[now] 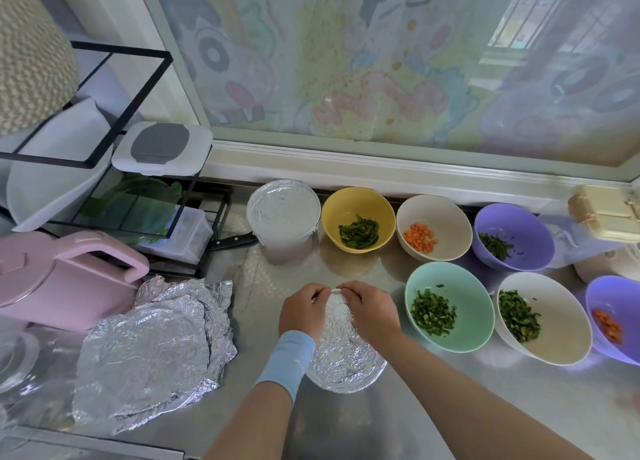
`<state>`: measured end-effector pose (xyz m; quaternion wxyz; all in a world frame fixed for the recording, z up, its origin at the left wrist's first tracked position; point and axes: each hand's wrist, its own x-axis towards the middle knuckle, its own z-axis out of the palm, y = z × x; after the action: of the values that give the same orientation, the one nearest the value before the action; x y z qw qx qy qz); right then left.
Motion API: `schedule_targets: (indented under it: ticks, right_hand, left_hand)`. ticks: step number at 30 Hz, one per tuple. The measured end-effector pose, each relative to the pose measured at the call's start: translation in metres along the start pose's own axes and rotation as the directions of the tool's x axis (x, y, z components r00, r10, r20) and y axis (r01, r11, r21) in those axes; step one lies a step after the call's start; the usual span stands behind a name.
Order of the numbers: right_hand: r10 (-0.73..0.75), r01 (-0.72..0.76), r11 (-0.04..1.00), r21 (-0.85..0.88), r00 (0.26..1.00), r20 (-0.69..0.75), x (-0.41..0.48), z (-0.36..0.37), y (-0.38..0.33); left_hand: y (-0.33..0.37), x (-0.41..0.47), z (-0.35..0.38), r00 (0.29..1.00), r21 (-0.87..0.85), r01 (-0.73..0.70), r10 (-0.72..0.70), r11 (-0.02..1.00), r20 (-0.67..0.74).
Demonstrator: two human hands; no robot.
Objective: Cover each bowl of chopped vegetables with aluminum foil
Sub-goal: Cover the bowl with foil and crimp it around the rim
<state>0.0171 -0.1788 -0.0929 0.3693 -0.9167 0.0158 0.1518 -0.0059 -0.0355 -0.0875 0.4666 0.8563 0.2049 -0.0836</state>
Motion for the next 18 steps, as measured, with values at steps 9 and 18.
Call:
schedule_targets:
  ticks: [9,18]
  right_hand:
    - [0.013,-0.013,1.0,0.019,1.0,-0.006,-0.0026,0.0003,-0.0015]
    - [-0.006,0.002,0.997,0.074,0.999,0.045,0.0018,-0.0028,-0.0013]
  left_hand:
    - [0.0044,0.0024,0.0008,0.994,-0.02,-0.095,0.096,0.995,0.053]
    - [0.0054,0.0041,0.0025,0.997,0.022,-0.06,0.059,0.998,0.04]
